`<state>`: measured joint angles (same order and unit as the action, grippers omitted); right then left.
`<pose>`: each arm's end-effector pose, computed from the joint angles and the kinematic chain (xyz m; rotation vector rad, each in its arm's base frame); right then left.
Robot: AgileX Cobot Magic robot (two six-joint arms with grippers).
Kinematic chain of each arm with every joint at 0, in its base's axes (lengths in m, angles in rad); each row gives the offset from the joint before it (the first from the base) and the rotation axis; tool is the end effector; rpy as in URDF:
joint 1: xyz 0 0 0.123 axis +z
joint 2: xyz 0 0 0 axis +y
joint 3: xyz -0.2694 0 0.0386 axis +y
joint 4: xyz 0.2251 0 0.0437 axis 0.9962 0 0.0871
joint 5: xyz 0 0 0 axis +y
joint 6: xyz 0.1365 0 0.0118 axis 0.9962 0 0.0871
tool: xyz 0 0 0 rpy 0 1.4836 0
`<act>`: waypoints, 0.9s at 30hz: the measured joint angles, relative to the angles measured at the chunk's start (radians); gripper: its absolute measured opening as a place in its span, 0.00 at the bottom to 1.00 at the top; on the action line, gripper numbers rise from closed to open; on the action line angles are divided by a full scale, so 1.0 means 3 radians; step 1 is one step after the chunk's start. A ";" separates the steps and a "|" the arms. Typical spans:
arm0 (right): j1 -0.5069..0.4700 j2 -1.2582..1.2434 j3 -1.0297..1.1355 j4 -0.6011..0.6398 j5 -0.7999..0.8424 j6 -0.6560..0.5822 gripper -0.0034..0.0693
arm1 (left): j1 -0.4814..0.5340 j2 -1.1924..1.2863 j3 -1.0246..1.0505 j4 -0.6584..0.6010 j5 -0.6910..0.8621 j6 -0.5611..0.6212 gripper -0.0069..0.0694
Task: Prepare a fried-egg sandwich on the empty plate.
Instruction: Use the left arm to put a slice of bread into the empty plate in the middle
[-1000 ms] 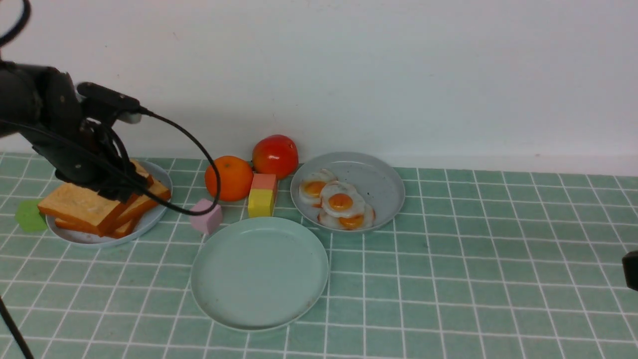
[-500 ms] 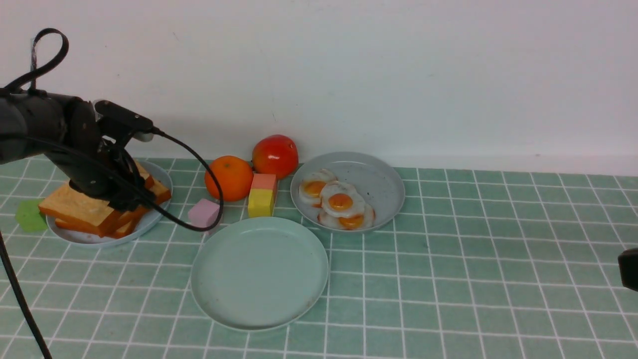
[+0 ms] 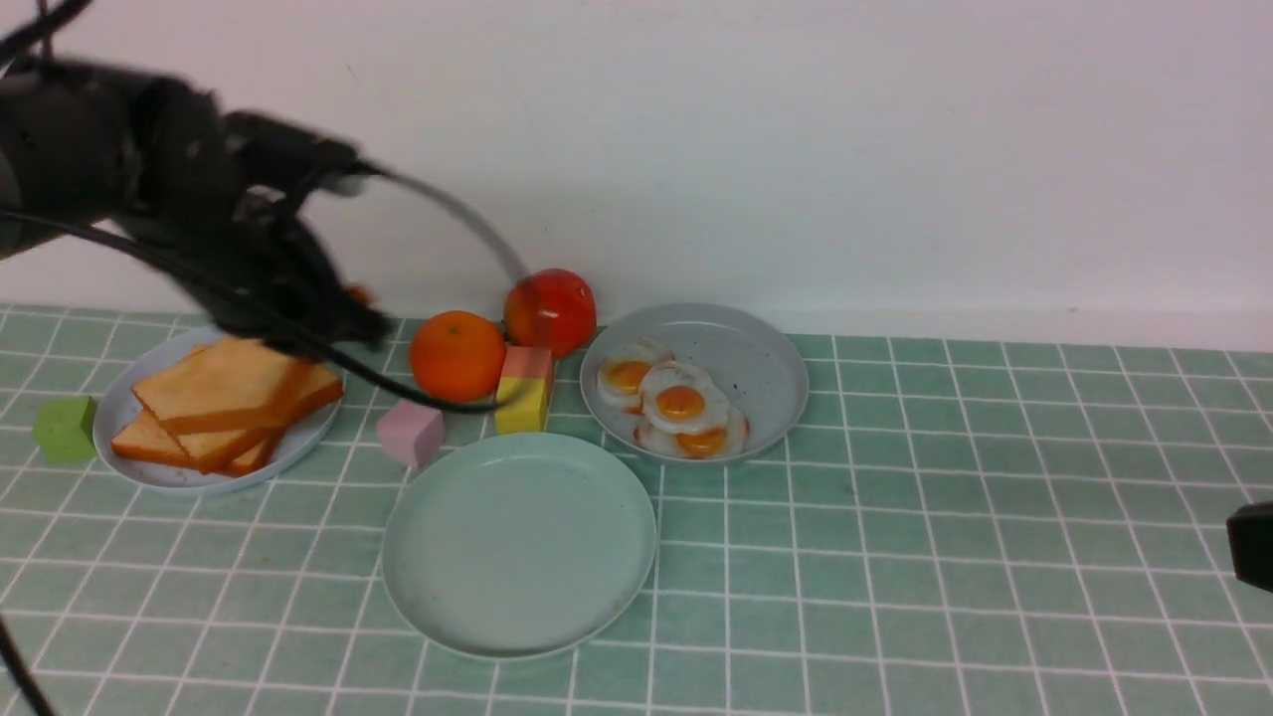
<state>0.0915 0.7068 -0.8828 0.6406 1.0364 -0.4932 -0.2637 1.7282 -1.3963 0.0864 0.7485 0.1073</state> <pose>0.1191 0.0817 0.3365 -0.5289 2.1267 0.5810 0.3711 -0.0918 0.2365 0.5297 2.5046 0.0397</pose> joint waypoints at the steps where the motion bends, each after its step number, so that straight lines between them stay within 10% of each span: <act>1: 0.0000 0.0000 0.0000 0.0000 0.0003 0.0000 0.09 | -0.0173 -0.0066 0.0066 -0.0016 0.0028 -0.0037 0.17; 7: 0.0000 0.0000 0.0000 0.0000 0.0020 -0.0002 0.10 | -0.0948 0.0052 0.0321 0.0051 0.0028 -0.0091 0.17; 15: 0.0000 0.0000 0.0000 0.0000 0.0096 -0.0004 0.12 | -0.1142 0.0405 0.0337 0.0338 -0.0189 -0.0104 0.19; 27: 0.0000 0.0035 0.0000 -0.0010 -0.0184 -0.0001 0.41 | -0.1148 0.0254 0.0297 0.0002 -0.0140 -0.0158 0.71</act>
<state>0.0915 0.7172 -0.8828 0.6376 0.9813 -0.4936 -0.6081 1.8043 -1.3071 0.0869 0.7065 0.0600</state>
